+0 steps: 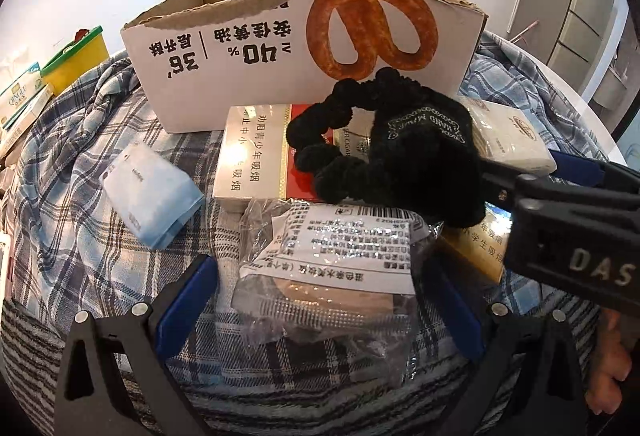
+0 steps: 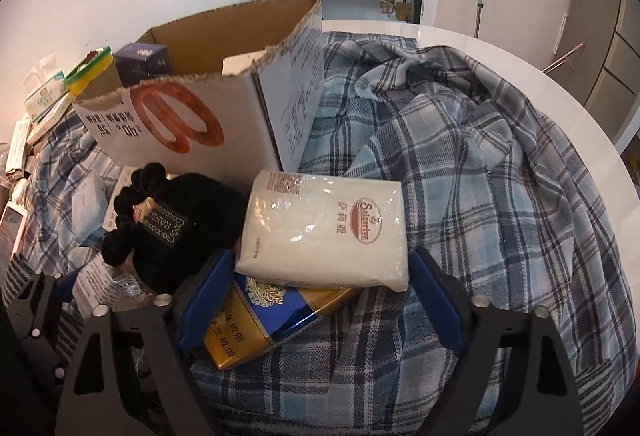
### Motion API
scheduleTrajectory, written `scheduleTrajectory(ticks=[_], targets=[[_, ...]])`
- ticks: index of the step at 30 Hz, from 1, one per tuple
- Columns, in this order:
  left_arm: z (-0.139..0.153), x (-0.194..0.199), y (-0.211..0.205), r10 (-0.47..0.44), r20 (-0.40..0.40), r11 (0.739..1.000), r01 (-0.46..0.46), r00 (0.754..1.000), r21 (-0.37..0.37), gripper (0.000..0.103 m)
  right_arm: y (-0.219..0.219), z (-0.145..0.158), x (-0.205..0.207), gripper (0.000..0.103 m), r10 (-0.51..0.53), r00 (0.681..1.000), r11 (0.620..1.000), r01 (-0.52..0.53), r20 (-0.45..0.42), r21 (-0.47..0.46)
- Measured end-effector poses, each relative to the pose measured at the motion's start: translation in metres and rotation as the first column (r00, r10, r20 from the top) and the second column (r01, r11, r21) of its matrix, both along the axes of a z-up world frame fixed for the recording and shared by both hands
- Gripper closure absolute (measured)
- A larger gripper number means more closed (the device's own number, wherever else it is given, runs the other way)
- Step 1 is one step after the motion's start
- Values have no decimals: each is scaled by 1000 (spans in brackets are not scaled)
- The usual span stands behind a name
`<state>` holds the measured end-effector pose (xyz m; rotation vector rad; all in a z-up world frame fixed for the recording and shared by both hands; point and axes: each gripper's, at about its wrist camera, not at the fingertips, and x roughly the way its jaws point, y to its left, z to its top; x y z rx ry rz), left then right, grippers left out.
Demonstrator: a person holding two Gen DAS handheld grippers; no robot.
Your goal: Organize objects
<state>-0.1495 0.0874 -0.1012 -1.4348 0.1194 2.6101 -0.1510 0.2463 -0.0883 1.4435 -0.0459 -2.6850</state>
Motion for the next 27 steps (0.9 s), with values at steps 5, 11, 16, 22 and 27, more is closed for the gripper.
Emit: scheduleTrajectory(ticks=[5, 11, 16, 22, 27], targets=[[1, -1, -2, 0, 1, 1000, 0, 1000, 2, 0, 2, -2, 0, 25, 5, 1000, 1000, -5, -2, -12], [1, -1, -2, 0, 1, 1000, 0, 1000, 2, 0, 2, -2, 1, 28, 2, 1000, 1000, -2, -14, -11], [0, -1, -2, 0, 1, 1000, 0, 1000, 2, 0, 1, -2, 2, 28, -1, 1000, 1000, 0, -21, -8], [0, -1, -1, 0, 1, 1000, 0, 1000, 2, 0, 4, -3, 3, 28, -10, 1000, 1000, 10, -23, -24], [0, -1, -2, 2, 1, 1000, -2, 1000, 5, 0, 0, -1, 10, 29, -1, 998, 1000, 1, -61, 10]])
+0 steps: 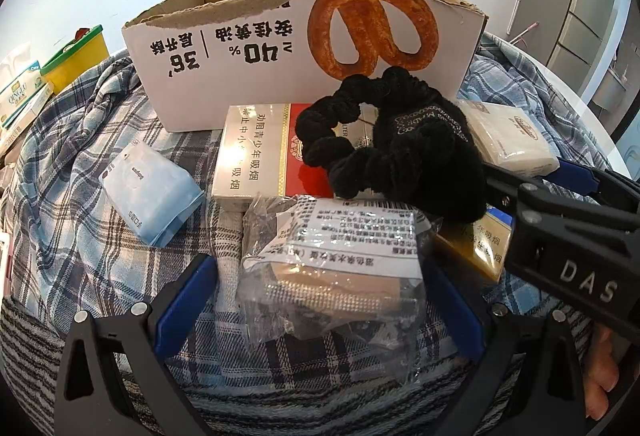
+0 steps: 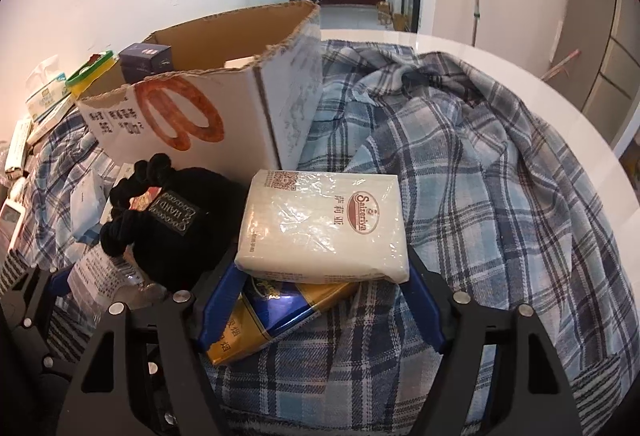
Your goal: Organize objects
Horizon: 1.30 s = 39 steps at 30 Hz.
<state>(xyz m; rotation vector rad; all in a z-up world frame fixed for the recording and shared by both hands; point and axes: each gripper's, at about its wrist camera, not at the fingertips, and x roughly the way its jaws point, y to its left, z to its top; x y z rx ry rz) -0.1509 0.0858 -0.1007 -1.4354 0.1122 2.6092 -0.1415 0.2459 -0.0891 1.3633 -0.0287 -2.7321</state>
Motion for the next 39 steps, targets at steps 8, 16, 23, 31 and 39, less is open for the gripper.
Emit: scheduleTrajectory(ticks=[8, 16, 23, 31, 39], targets=[[-1, -1, 2, -1, 0, 1000, 1, 1000, -2, 0, 13, -4, -3, 31, -4, 1000, 995, 7, 24, -96], [-1, -1, 1, -1, 0, 1000, 1, 1000, -3, 0, 12, -4, -2, 31, 1, 1000, 995, 0, 12, -100], [-1, -2, 0, 6, -5, 1000, -7, 1000, -10, 0, 4, -5, -4, 31, -12, 1000, 999, 12, 11, -37], [-2, 0, 1, 9, -2, 1000, -9, 1000, -2, 0, 7, 0, 1, 33, -8, 1000, 998, 7, -17, -56], [1, 4, 0, 37, -15, 999, -38, 999, -26, 0, 10, 4, 4, 36, -5, 999, 997, 2, -35, -71]])
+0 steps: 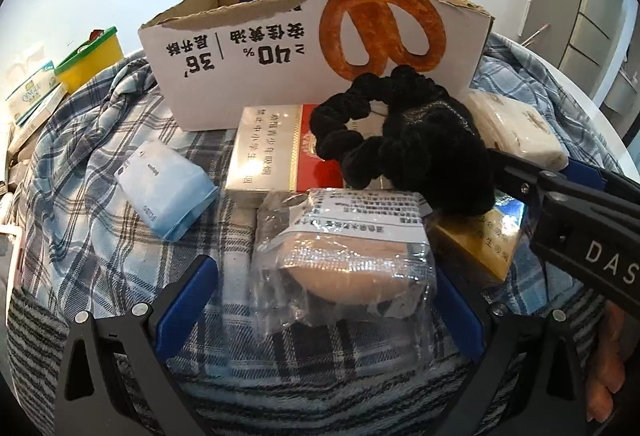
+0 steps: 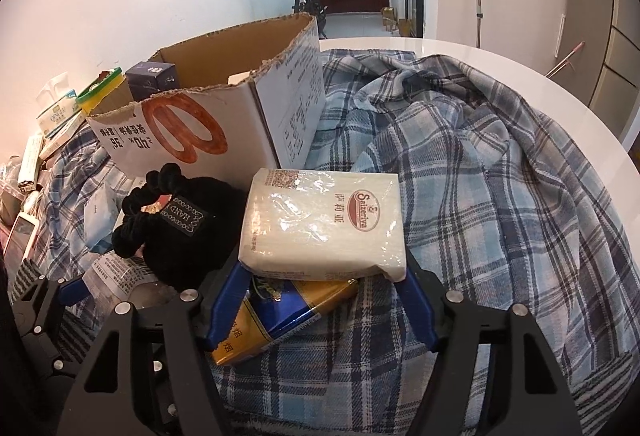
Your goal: Organize objects
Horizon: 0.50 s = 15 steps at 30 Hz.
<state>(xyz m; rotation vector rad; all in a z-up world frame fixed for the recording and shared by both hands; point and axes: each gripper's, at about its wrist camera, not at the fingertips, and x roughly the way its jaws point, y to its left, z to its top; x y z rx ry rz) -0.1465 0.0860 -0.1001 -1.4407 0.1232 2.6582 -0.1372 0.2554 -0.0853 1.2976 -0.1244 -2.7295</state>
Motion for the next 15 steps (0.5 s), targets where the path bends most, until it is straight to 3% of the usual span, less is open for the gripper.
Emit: scheduleTrajectory(ticks=[3, 6, 15], targets=[[0, -2, -5, 2, 9, 1000, -2, 1000, 23, 0, 3, 16, 17, 44, 13, 998, 1000, -13, -56, 6], [2, -1, -6, 3, 9, 1000, -3, 1000, 24, 0, 5, 30, 43, 44, 24, 994, 998, -17, -109, 62], [2, -2, -6, 3, 9, 1000, -3, 1000, 24, 0, 8, 21, 70, 62, 37, 997, 999, -39, -64, -21]])
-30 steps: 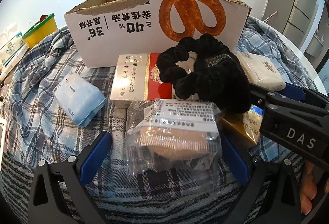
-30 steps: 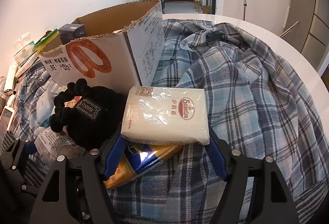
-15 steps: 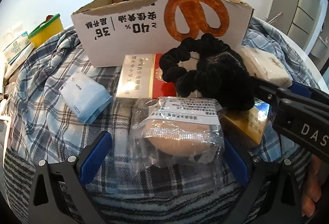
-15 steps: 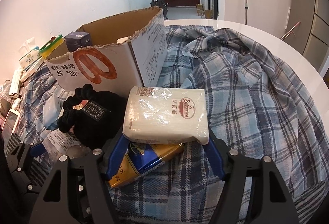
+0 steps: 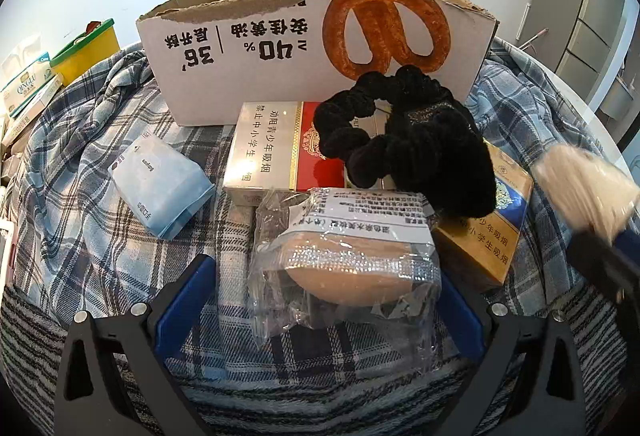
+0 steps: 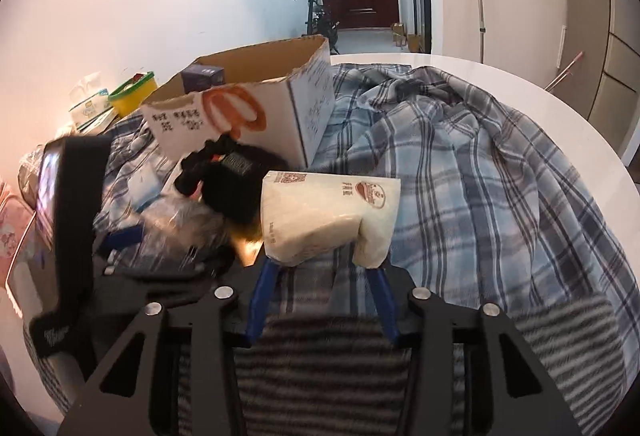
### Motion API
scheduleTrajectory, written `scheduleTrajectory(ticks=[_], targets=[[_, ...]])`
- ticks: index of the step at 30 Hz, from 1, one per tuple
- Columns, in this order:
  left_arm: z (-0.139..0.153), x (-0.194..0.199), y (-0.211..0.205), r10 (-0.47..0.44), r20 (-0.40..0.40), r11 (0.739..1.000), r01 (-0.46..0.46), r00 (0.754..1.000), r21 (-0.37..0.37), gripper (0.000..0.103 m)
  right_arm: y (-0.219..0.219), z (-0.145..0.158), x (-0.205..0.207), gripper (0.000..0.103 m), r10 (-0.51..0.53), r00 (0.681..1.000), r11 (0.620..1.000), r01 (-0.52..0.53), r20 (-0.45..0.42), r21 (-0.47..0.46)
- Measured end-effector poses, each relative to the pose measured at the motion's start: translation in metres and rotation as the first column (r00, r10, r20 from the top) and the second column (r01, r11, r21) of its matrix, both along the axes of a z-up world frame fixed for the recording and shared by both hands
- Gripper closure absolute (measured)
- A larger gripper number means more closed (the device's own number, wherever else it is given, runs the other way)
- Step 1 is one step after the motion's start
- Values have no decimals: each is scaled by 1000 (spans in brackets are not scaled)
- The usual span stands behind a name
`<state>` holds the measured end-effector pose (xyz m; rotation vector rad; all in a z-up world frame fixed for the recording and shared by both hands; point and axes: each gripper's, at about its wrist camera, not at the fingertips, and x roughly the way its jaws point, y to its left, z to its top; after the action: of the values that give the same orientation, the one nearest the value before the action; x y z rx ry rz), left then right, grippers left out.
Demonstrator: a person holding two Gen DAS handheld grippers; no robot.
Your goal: Organize objects
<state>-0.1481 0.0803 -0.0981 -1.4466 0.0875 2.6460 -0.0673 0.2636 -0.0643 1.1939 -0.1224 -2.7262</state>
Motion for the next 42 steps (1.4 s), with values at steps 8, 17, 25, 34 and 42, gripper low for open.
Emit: scheduleTrajectory(ticks=[8, 17, 25, 34, 42], targets=[[0, 0, 0, 0, 0, 1000, 0, 1000, 0, 0, -14, -9, 15, 82, 12, 1000, 995, -14, 14, 95], [0, 0, 1, 0, 0, 1000, 0, 1000, 0, 0, -8, -8, 18, 82, -24, 999, 996, 21, 30, 91], [0, -1, 1, 0, 0, 1000, 0, 1000, 0, 0, 6, 0, 0, 82, -66, 997, 993, 61, 48, 100], [0, -2, 1, 7, -2, 1000, -7, 1000, 0, 0, 7, 8, -28, 81, -105, 994, 992, 102, 43, 69], [-3, -9, 6, -20, 54, 1000, 21, 998, -9, 0, 23, 13, -69, 32, -137, 989, 985, 131, 52, 115]])
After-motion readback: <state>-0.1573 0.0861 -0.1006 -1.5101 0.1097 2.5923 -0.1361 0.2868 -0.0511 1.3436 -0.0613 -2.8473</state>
